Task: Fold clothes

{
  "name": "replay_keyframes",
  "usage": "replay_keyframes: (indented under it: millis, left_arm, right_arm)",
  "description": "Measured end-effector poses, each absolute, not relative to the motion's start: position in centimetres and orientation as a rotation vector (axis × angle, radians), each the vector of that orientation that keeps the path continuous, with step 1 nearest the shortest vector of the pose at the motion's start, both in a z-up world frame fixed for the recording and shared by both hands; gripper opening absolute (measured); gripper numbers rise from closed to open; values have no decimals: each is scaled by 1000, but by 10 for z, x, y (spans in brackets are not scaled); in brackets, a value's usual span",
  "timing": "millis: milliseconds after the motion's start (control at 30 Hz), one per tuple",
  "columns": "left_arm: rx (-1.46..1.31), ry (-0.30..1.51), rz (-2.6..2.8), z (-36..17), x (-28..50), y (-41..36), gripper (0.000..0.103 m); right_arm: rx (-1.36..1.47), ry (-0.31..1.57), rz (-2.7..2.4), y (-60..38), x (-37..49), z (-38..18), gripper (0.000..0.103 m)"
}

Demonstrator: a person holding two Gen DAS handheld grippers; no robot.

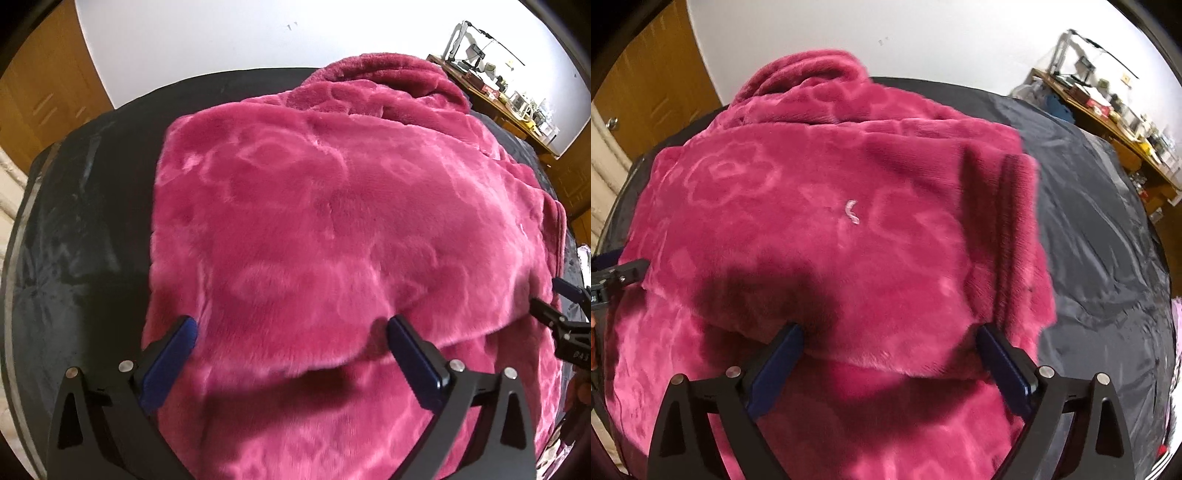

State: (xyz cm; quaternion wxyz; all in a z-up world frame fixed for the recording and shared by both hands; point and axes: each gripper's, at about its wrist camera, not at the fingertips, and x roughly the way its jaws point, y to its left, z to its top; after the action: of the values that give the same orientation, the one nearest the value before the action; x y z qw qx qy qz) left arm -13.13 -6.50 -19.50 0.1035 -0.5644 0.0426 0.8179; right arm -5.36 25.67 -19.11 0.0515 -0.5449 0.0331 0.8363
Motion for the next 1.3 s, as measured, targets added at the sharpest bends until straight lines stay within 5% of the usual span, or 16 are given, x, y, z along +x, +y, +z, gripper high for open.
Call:
replay_keyframes:
  millis: [733, 1300]
  left_arm:
    - [-1799, 83, 2407, -191, 62, -84, 102]
    - [-1793, 174, 2464, -214, 117, -103, 103]
  right_arm:
    - [-1769, 170, 2654, 259, 133, -191, 97]
    - [-1826, -99, 2613, 229, 174, -224, 103]
